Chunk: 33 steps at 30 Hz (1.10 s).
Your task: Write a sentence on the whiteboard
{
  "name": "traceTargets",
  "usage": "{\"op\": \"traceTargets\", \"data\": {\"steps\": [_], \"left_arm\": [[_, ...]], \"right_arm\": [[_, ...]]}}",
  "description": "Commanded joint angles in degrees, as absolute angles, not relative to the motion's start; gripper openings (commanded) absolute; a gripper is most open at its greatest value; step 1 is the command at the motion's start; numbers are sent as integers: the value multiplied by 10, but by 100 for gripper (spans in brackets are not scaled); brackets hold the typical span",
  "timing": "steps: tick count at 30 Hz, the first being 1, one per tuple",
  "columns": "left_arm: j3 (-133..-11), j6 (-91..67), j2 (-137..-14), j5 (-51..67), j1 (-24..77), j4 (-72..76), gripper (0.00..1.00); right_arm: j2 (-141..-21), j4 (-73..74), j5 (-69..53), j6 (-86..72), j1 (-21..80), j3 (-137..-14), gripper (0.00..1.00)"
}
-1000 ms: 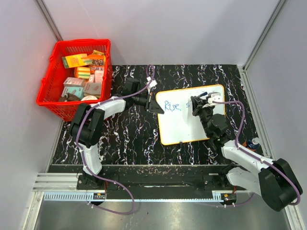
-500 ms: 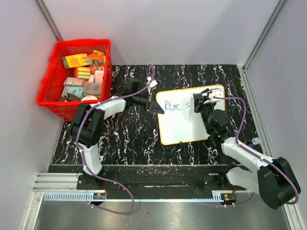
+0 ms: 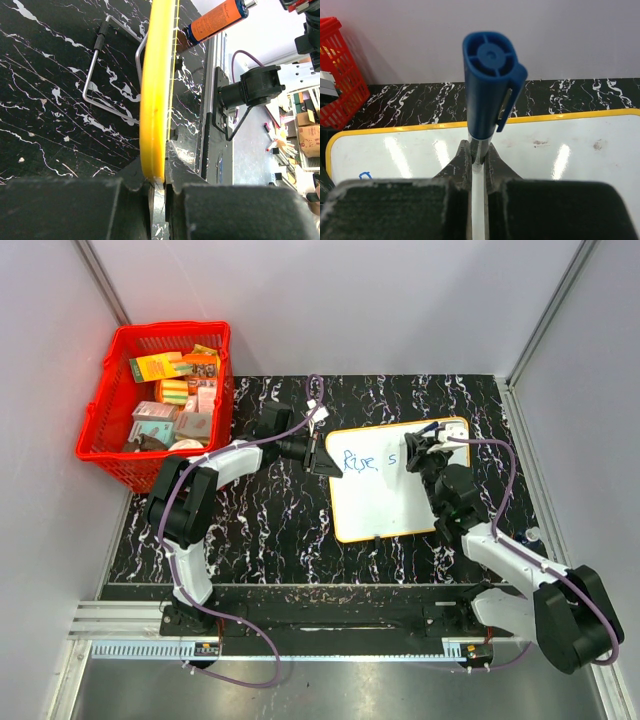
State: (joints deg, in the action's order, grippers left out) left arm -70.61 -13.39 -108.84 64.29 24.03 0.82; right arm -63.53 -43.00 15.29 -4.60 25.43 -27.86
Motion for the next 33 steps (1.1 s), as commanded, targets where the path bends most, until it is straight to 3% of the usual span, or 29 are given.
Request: {"op": "traceTargets", "data": {"steps": [1,33], "left_arm": [[-695,-13,-1117,574,262,-35,0],[-697,-12,-1118,576,262,-36,0]], "right_arm": [[-649,-437,139,-54,250,-305,0],[-620,-379,125,-108,250,-252,0]]}}
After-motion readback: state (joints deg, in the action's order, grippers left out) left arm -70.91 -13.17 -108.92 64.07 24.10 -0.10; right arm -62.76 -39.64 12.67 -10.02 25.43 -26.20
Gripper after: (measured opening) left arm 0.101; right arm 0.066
